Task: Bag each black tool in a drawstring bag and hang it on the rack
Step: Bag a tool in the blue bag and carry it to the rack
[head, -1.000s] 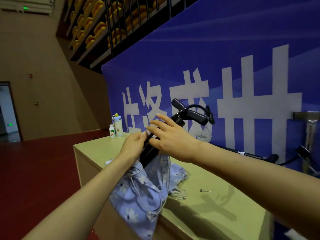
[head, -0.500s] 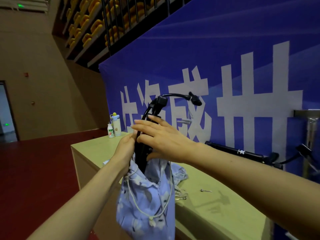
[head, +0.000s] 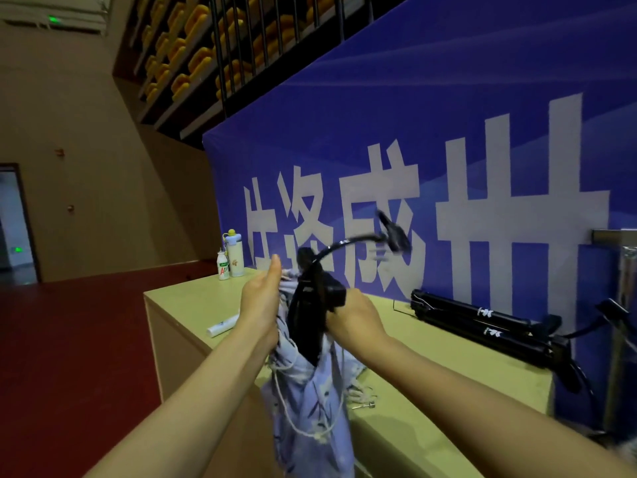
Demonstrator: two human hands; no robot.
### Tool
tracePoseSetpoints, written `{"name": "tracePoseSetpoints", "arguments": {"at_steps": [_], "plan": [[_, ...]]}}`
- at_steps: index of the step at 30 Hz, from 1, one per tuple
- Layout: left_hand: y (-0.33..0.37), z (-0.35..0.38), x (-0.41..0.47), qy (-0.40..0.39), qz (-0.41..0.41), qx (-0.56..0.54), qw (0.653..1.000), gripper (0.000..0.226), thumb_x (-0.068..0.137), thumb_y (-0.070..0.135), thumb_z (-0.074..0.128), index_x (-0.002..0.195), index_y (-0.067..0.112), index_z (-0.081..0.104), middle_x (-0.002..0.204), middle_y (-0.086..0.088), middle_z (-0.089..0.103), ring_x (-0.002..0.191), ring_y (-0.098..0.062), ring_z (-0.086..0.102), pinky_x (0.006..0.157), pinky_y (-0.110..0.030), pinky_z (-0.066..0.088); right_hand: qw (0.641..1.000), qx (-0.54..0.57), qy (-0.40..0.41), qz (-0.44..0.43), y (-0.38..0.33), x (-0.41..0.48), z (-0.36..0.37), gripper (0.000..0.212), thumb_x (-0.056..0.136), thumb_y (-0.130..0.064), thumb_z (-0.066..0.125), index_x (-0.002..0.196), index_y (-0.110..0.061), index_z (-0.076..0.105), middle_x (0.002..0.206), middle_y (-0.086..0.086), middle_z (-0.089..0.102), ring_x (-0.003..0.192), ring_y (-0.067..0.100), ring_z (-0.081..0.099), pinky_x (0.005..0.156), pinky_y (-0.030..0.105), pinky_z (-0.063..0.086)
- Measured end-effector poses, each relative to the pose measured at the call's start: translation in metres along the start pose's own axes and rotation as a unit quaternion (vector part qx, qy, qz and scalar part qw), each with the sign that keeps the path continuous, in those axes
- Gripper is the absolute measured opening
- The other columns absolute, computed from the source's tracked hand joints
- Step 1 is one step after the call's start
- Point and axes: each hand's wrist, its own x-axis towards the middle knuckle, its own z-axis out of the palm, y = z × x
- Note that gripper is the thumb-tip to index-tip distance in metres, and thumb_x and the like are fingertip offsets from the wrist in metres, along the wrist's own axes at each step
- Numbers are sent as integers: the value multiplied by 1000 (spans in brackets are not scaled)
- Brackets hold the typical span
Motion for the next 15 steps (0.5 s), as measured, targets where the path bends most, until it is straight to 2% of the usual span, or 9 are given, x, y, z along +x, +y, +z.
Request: {"name": "tracePoseSetpoints", "arguments": {"at_steps": [3,5,6,8,10,11,12,14,15], "plan": [[8,-2,6,2,10,-11,1000,36,95,38,48,75,10,58,70,-4,59,66,-16,57,58,-20,50,971,224,-60,58,-3,1,-3,32,89,-8,48,61,-21,42,73,5,53,68,22,47,66,31,43],[13,-7,12,6,8,-20,1000,34,94,41,49,76,13,59,66,-5,58,64,-18,57,60,-25,49,943,326,-59,43,-2,5,-4,32,91,-7,54,67,-26,45,74,-4,50,72,15,53,77,34,50],[17,-8,13,8,11,-24,1000,33,94,39,49,74,15,60,64,-6,60,62,-18,58,61,-27,50,929,361,-74,34,-4,7,-4,32,89,-9,59,67,-26,45,70,-7,51,68,11,55,74,30,52],[25,-6,12,6,26,-28,999,30,96,35,47,74,19,60,64,-2,65,61,-14,63,63,-24,54,922,378,-89,9,-14,6,-5,39,86,-12,65,56,-19,41,48,-10,44,43,0,45,49,13,42],[36,-4,6,5,27,-35,999,31,96,35,47,75,15,60,75,-5,65,71,-16,63,77,-29,55,926,366,-87,-21,-23,4,-12,39,88,-9,63,53,-13,44,39,-5,46,34,-1,43,41,9,36],[41,-4,4,7,25,-35,999,32,96,35,47,75,14,60,78,-7,64,76,-20,63,84,-35,54,919,381,-93,-27,-27,3,-17,33,88,-10,62,58,-4,51,46,2,57,40,3,53,46,13,45],[47,-5,3,4,26,-38,999,34,95,37,48,75,12,60,80,-9,64,81,-24,64,90,-40,53,910,398,-111,-34,-30,0,-23,28,88,-12,62,70,9,57,62,21,66,57,18,66,57,24,54],[54,-7,3,12,29,-35,999,37,93,42,51,76,11,62,85,-14,67,92,-32,65,96,-46,52,896,416,-152,-23,-32,0,-32,49,84,-21,68,95,24,51,93,50,51,72,48,59,67,45,53],[59,-7,1,20,30,-28,999,38,91,44,52,75,12,64,89,-17,67,94,-33,65,96,-49,51,894,414,-171,-8,-33,0,-37,56,79,-27,73,92,23,51,87,49,48,66,47,54,62,43,51]]}}
